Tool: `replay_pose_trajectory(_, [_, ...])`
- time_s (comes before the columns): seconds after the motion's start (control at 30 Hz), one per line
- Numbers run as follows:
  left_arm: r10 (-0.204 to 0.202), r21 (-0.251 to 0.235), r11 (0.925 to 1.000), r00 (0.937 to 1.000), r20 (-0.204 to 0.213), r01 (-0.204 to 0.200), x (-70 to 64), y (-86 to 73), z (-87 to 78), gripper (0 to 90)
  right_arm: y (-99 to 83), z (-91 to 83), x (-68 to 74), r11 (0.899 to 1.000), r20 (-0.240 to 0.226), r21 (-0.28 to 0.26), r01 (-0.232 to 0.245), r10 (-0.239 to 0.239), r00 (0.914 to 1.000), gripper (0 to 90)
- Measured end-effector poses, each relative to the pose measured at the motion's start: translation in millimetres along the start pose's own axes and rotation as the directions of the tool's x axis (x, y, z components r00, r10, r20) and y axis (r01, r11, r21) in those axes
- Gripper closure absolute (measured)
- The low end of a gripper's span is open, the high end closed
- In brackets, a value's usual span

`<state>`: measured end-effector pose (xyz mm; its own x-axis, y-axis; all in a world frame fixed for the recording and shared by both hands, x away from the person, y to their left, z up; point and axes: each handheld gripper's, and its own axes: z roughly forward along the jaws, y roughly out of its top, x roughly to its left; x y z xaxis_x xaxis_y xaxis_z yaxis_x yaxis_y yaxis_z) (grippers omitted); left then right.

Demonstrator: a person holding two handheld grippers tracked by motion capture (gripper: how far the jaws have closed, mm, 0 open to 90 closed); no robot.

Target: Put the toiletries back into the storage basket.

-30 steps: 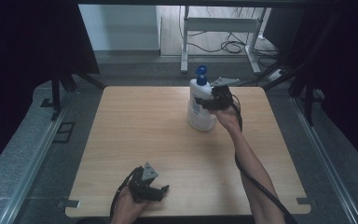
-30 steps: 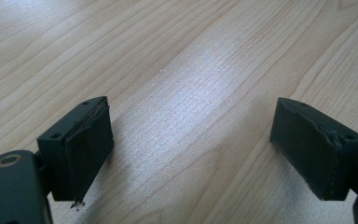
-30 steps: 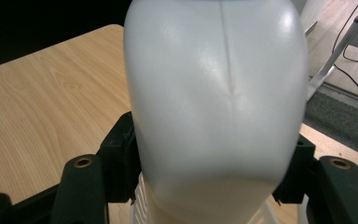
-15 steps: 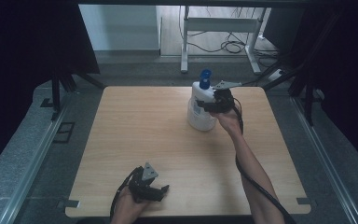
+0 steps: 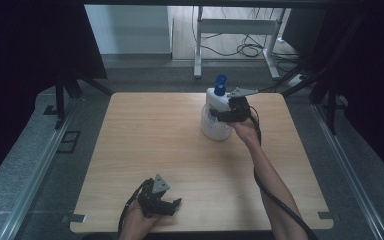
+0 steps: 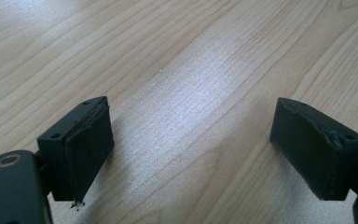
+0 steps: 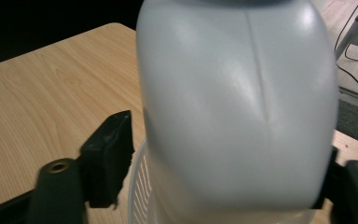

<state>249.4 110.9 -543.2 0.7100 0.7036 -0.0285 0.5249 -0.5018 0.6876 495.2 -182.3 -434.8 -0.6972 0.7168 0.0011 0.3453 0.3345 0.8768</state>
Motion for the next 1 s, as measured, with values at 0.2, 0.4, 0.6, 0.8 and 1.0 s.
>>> replay_pose_trajectory(0.2, [0.0, 0.003, 1.0, 1.0, -0.002, 0.0, -0.1, 0.0, -0.2, 12.5, 2.1, -2.5, 1.9, 1.0, -0.013, 0.009, -0.018, 0.018, 0.9998, 12.9])
replay_pose_trajectory(0.4, [-0.004, 0.001, 1.0, 1.0, -0.003, 0.004, -0.5, 0.1, 0.0, 12.5, 1.7, -9.7, -1.4, 0.999, 0.009, 0.0, -0.044, 0.044, 0.999, 10.5])
replay_pose_trajectory(0.6, [-0.004, 0.0, 1.0, 1.0, -0.003, 0.004, -0.4, 0.0, 0.1, 12.5, 1.0, -15.2, 1.8, 1.0, -0.004, 0.017, -0.02, 0.021, 0.9998, 6.4])
replay_pose_trajectory(0.8, [-0.004, 0.0, 1.0, 1.0, -0.003, 0.004, -0.4, 0.0, 0.1, 12.5, 1.1, -19.2, 7.2, 0.999, -0.003, 0.041, 0.001, -0.001, 1.0, 0.0])
replay_pose_trajectory(1.0, [-0.002, -0.001, 1.0, 1.0, -0.003, 0.002, -0.3, 0.0, 0.1, 12.5, -1.0, -24.5, 10.9, 0.998, -0.003, 0.059, 0.014, -0.014, 0.9999, 0.0])
